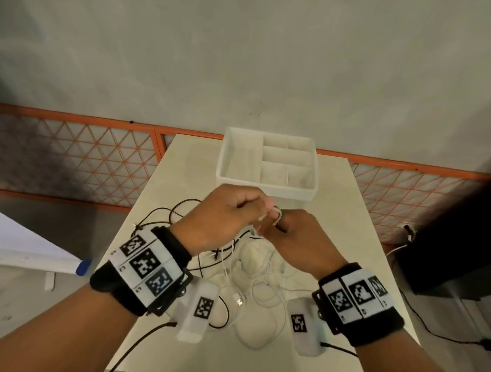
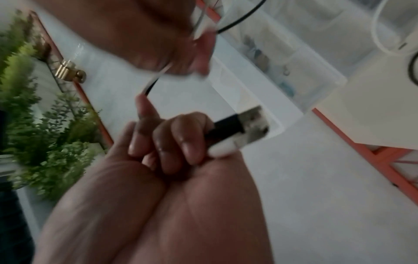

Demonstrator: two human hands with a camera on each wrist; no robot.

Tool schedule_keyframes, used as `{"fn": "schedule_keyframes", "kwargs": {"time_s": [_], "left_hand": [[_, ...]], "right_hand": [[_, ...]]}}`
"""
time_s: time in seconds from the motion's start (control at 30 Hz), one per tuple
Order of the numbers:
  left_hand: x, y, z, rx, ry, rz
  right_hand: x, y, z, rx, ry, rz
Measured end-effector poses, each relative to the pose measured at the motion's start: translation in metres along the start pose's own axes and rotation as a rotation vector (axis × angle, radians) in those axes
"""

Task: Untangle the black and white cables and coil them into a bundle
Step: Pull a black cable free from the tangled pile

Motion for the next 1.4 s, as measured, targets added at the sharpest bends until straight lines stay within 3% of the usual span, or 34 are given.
{"fn": "schedule_keyframes", "kwargs": {"time_s": [0.1,0.17,0.3,0.37,0.43,0.53,0.7,0.8,0.9,0.97,1.07,1.13,1.2,1.3,1.4], "left_hand": [[0.005,0.024,0.012,0.104,-0.071,0.162],[-0.004,0.045,0.022,0.092,-0.030,0.196],[-0.046,0.051,0.032,-0.107,0.306,-0.241],[-0.076,0.042,0.031,-0.176,0.457,-0.301],[-0.100,0.032,0.031,-0.154,0.554,-0.265],[-0.124,0.022,0.030,-0.037,0.595,-0.157],[-0.123,0.026,0.020,0.178,0.554,-0.233],[-0.112,0.039,0.015,0.461,0.486,-0.211],[-0.109,0.053,0.015,0.665,0.432,-0.131],[-0.113,0.058,0.017,0.680,0.453,-0.115],[-0.122,0.060,0.018,0.659,0.491,-0.098],[-0.129,0.057,0.017,0.626,0.509,-0.073],[-0.136,0.052,0.017,0.571,0.536,-0.062],[-0.144,0.045,0.017,0.529,0.552,-0.035],[-0.150,0.046,0.018,0.525,0.563,-0.021]], "right_hand": [[0.056,0.003,-0.006,0.007,-0.337,-0.079],[0.090,0.022,-0.001,0.159,-0.439,-0.099],[0.093,0.070,0.009,0.584,-0.263,-0.149],[0.079,0.081,0.008,0.665,-0.146,-0.162],[0.073,0.075,0.005,0.647,-0.097,-0.173],[0.074,0.060,0.005,0.605,-0.109,-0.168],[0.084,0.061,0.000,0.641,-0.107,-0.195],[0.109,0.067,-0.004,0.706,-0.320,-0.229],[0.124,0.061,-0.005,0.590,-0.505,-0.292],[0.105,0.066,-0.001,0.597,-0.432,-0.278],[0.059,0.091,0.006,0.721,-0.123,-0.279],[0.037,0.107,0.010,0.817,0.005,-0.245],[0.038,0.111,0.006,0.831,0.024,-0.249],[0.051,0.100,-0.001,0.748,-0.067,-0.245],[0.051,0.094,-0.002,0.714,0.001,-0.232]]}}
Point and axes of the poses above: each hand's wrist, its own z-axis away from the middle knuckle, its own y-axis out of the back of the hand, x = y × z, the point moved 3 cm from there along -z, towards the middle knuckle, and after that the axes turned 13 degrees about -x, right-handed, at the moved point
